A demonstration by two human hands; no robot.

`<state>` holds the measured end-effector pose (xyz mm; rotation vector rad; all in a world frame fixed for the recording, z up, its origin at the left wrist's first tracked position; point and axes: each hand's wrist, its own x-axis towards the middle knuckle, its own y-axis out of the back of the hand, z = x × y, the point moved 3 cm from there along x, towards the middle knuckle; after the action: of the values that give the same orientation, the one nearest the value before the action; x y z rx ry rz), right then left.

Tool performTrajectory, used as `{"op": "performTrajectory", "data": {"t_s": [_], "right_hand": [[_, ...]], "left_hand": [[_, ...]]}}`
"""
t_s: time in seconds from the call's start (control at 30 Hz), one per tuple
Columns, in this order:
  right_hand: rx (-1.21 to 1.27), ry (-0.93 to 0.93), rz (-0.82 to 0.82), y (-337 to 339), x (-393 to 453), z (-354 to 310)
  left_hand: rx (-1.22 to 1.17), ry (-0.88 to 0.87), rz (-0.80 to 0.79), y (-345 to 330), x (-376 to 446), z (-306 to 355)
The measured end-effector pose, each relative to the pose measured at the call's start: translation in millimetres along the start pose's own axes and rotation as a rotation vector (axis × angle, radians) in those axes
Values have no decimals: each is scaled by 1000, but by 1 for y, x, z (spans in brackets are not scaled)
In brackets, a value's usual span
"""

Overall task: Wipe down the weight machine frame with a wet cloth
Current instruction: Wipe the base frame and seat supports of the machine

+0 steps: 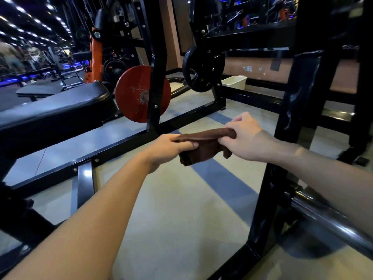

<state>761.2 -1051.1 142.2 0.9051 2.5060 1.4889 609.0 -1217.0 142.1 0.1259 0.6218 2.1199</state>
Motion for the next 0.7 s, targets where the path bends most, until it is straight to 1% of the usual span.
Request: {"op": "performTrajectory", "data": {"t_s": [0.07,0.17,0.23,0.3,0.37,0.43,0.5,0.57,0.63,0.7], "right_hand": [[139,-6,-5,12,0,-1],[518,-58,-26,17,-3,-4],[689,-106,-40,12,-6,-5],[806,-166,-78,6,-7,-5],[918,-236,-170,6,-9,-3],[1020,-259,-283,10,-11,-1],[1064,-229,-375,14,-12,-1],[1021,-177,-388,15,-11,0],[960,-160,-317,16,-9,0],[927,-142,-235,19,-6,2]], "left_hand": [[-193,22,-19,6,-3,-2],[-476,116,-78,3,-7,-6],[-605,152,-134,-3,-11,-3],[-699,159,-172,-7,-13,1],[-736,157,-173,-8,-14,3],[-760,164,-153,-7,-12,2],[-793,179,-146,-5,-13,-2],[-836,161,-156,-2,-16,-7],[-913,116,-251,1,-22,-8],[-1019,86,-414,-1,-28,-3]]}}
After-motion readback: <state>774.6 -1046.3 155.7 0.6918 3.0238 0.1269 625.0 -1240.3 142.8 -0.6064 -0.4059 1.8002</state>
